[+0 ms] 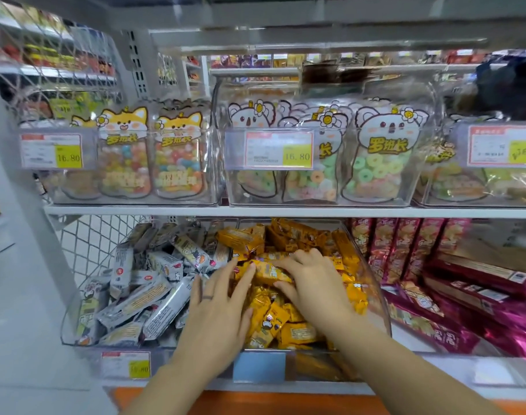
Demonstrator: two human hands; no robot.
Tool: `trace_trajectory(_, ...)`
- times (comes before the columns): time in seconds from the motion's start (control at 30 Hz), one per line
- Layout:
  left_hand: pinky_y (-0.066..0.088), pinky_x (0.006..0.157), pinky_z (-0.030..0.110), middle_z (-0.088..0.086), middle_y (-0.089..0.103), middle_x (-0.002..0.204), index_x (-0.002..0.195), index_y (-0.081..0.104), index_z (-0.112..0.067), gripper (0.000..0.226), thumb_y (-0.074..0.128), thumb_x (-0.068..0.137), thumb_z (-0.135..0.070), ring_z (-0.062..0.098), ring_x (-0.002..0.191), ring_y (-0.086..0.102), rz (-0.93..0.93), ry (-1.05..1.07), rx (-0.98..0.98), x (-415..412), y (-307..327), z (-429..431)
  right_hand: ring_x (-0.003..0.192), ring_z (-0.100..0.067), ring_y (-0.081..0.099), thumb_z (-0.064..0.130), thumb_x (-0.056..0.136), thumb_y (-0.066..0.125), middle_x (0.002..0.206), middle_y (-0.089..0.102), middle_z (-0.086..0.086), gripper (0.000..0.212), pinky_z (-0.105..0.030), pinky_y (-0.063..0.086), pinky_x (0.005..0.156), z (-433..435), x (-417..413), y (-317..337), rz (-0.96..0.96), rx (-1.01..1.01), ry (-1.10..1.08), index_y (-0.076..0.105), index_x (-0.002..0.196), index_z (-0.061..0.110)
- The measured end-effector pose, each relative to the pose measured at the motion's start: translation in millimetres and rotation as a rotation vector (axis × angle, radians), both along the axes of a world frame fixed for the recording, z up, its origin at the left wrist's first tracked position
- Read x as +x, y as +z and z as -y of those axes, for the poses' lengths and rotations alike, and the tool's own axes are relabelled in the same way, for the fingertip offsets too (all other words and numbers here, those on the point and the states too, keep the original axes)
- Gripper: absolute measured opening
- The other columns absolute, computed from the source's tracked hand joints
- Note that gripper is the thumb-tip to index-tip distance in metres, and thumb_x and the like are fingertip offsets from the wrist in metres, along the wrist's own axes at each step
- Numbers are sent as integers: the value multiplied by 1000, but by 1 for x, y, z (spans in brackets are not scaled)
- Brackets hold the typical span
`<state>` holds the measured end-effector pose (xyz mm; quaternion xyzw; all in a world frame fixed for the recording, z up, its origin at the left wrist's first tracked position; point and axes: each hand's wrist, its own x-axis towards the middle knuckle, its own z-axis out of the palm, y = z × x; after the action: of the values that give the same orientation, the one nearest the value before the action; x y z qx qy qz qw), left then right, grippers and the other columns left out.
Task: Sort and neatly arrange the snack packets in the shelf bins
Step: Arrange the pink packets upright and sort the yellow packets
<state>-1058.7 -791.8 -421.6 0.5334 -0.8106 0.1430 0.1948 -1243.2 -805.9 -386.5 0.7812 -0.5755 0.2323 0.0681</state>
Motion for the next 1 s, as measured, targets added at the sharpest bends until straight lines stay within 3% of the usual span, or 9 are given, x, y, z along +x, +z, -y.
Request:
trace_trajectory(0.13,38,94,63,5,53,134,135,40,-26,52,33,87,-43,25,123,49,91,-35,18,2,-2,0,119,-16,47,28,93,56,128,45,4,45,-28,42,98,5,10,-3,125,137,122,46,136,27)
trace_trajectory(0.37,34,100,64,2,56,129,123,56,-28,44,35,87,-42,26,123,50,51,-47,5,-14,3,1,114,-4,48,26,92,57,120,55,12,33,-22,39,101,-28,-42,9,219,140,153,58,125,28)
trace_trajectory(0.53,30,104,60,-5,55,127,118,57,-31,38,35,89,-43,19,125,44,-37,-167,23,-65,21,-10,93,1,55,23,88,63,99,61,16,24,-8,39,81,-57,-92,17,278,77,40,67,112,24)
trace_trajectory(0.63,20,109,56,-11,54,127,119,57,-34,36,36,91,-43,16,127,42,-70,-247,87,-99,25,-18,91,-5,61,20,86,66,99,67,11,22,-21,49,80,-73,-127,11,271,61,-74,69,107,23)
trace_trajectory(0.77,-1,115,44,-17,39,138,130,47,-39,35,36,98,-41,8,134,29,-78,-319,207,-138,27,-24,106,-20,60,14,85,60,114,66,-1,33,-31,47,87,-78,-175,-5,127,201,-289,64,117,18)
trace_trajectory(1.0,-4,116,37,-19,29,142,138,35,-43,39,30,100,-41,5,134,29,-33,-317,278,-168,26,-18,103,-30,59,16,89,50,113,63,-13,32,-35,46,81,-59,-199,-19,-98,423,-369,53,121,11)
